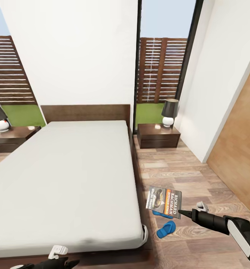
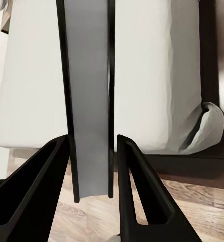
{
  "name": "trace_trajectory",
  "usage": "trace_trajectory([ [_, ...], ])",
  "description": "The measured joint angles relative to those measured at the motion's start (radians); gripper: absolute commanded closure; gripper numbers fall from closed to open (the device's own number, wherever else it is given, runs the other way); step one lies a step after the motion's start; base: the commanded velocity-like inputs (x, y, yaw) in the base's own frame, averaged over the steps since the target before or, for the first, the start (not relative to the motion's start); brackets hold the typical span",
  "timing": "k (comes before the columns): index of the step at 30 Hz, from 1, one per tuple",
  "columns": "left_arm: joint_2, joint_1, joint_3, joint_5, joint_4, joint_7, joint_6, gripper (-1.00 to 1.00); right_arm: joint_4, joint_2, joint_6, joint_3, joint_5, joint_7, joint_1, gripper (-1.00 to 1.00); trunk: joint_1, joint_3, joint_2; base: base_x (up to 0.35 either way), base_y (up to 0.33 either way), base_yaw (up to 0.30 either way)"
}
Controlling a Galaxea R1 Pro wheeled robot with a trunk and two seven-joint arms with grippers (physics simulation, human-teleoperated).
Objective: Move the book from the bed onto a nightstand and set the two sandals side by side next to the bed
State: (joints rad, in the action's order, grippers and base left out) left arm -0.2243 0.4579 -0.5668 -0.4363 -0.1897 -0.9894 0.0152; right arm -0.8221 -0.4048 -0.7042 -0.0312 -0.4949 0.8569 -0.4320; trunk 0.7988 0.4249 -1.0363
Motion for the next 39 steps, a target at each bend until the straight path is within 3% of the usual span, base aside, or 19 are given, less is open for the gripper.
trace_trajectory([
  [39, 0.000, 0.000, 0.000, 0.000, 0.000, 0.000, 0.000, -1.00, 0.013, 0.002, 0.013, 0.001, 0.003, -0.008, 0.000, 1.00, 0.000, -0.062, 0.000, 0.000, 0.000, 0.000],
])
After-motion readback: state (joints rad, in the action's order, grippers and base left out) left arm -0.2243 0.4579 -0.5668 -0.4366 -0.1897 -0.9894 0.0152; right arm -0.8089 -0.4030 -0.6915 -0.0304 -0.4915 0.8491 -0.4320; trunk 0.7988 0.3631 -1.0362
